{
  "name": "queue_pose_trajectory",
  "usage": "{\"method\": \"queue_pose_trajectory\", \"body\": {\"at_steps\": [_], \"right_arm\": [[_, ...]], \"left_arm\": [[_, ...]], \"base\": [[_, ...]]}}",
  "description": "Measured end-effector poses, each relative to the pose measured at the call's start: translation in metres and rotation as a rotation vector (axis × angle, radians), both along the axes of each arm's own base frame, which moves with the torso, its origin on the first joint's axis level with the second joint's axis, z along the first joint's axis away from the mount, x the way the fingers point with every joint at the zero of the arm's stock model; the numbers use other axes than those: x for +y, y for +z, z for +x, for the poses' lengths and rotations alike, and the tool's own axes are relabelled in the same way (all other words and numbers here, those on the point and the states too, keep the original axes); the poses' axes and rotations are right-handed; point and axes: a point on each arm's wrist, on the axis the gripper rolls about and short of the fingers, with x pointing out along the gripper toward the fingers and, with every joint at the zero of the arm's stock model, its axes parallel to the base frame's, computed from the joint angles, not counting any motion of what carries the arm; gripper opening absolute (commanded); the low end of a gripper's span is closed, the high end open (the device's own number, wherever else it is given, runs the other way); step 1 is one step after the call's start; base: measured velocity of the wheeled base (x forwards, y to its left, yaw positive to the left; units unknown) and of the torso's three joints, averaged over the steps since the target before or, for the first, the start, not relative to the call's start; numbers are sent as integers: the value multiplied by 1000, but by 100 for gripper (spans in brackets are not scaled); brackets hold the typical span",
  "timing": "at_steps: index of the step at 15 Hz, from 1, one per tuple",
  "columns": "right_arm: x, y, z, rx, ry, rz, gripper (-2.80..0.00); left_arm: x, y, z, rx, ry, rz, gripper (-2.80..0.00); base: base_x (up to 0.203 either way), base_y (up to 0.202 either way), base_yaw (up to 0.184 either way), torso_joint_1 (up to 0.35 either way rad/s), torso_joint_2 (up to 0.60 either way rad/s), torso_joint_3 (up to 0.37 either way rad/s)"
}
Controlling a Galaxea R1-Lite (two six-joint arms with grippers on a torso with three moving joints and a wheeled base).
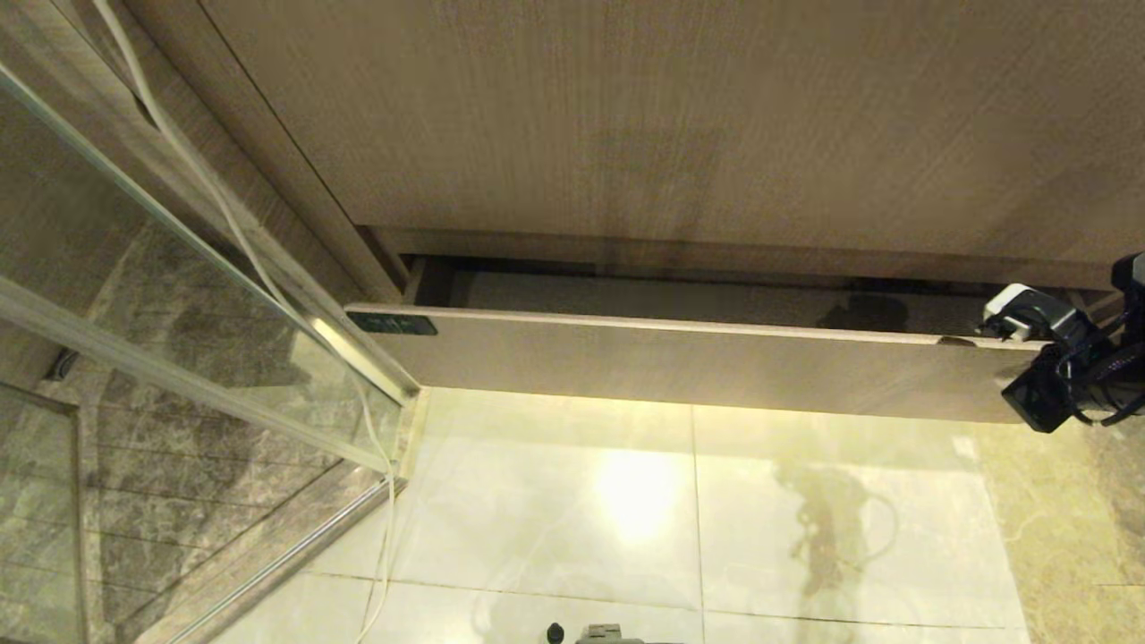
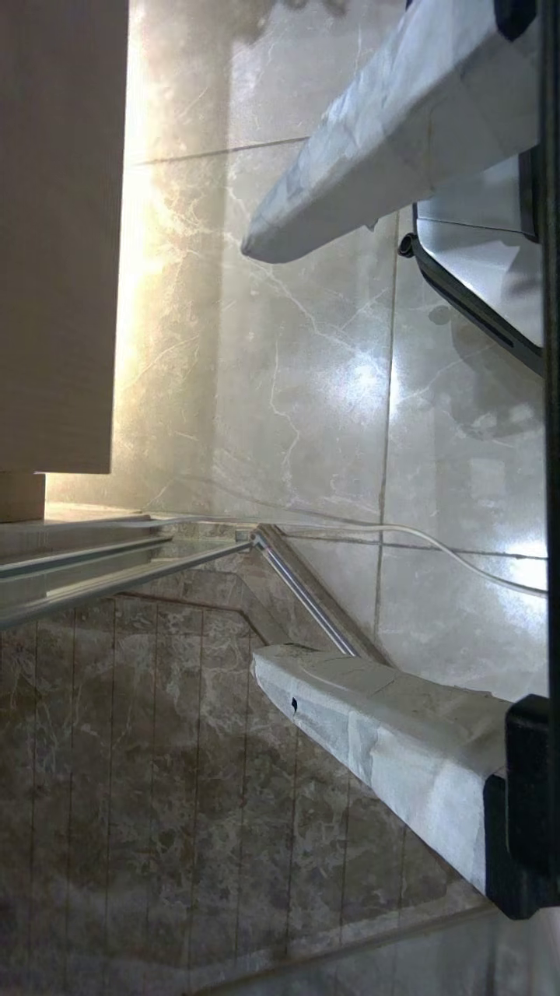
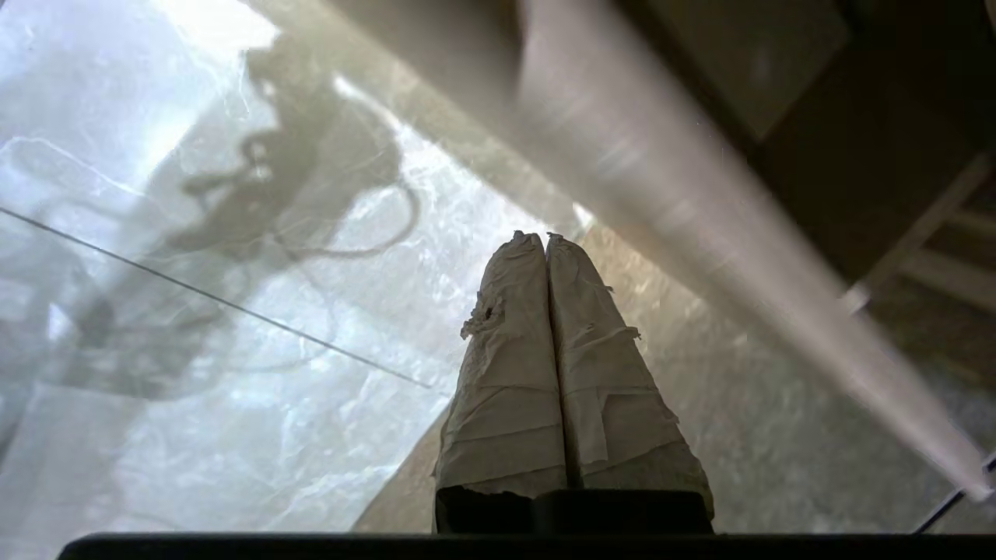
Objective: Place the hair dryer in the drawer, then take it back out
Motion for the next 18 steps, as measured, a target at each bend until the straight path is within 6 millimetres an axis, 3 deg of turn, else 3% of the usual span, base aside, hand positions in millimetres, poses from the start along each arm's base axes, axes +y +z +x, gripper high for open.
{"method": "queue_pose_trajectory", "body": {"at_steps": [10, 18], "right_arm": [[-5, -17, 23, -160, 133, -85, -280], [-12, -44, 43, -302, 138, -161, -280]], "left_arm": [[0, 0, 0, 0, 0, 0, 0], [0, 0, 0, 0, 0, 0, 0]], "base": [[0, 0, 0, 0, 0, 0], [0, 0, 0, 0, 0, 0]]}}
